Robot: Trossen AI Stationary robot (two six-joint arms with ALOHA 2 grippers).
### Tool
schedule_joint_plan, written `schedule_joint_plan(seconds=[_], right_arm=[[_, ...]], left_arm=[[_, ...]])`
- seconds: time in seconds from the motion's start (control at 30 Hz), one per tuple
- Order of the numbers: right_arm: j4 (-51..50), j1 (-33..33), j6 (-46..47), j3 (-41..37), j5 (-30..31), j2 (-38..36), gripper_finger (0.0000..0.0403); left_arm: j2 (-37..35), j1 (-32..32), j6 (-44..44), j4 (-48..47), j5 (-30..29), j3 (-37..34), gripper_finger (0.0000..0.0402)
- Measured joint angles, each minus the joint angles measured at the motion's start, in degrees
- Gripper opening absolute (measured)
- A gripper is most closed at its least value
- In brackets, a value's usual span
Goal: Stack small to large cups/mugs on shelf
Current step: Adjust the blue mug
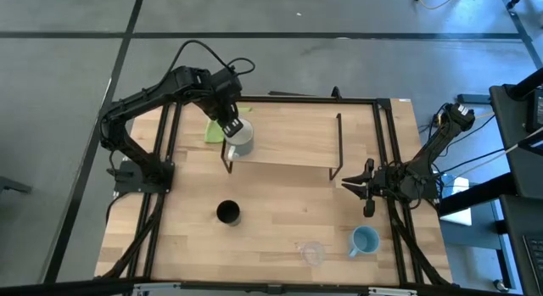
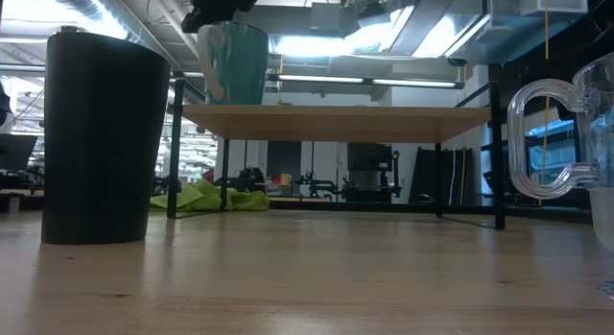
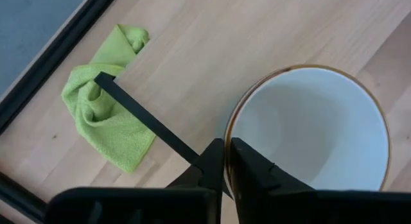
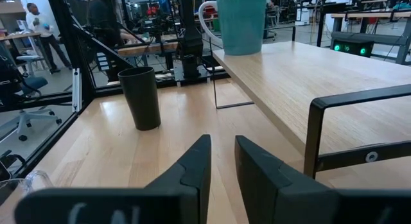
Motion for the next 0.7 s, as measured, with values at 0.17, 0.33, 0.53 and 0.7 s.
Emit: schedule_joint_plan(seconds=[0.17, 0.33, 0.53, 0.7], right_arm=[[0.0, 0.0, 0.0, 0.0, 0.0, 0.0, 0.0072], [0.0, 0.0, 0.0, 0.0, 0.0, 0.0, 0.0072], [0.0, 0.0, 0.0, 0.0, 0.0, 0.0, 0.0072], [0.0, 0.0, 0.0, 0.0, 0.0, 0.0, 0.0072]], left_arm=[[0.1, 0.0, 0.0, -0.2, 0.0, 0.0, 0.0034], [0.3, 0.0, -0.3, -0.3, -0.4, 0.0, 0.0055], [0.3, 0.0, -0.3, -0.2, -0.7, 0.0, 0.0071], [0.9, 0.0, -0.3, -0.7, -1.5, 0.1, 0.007]])
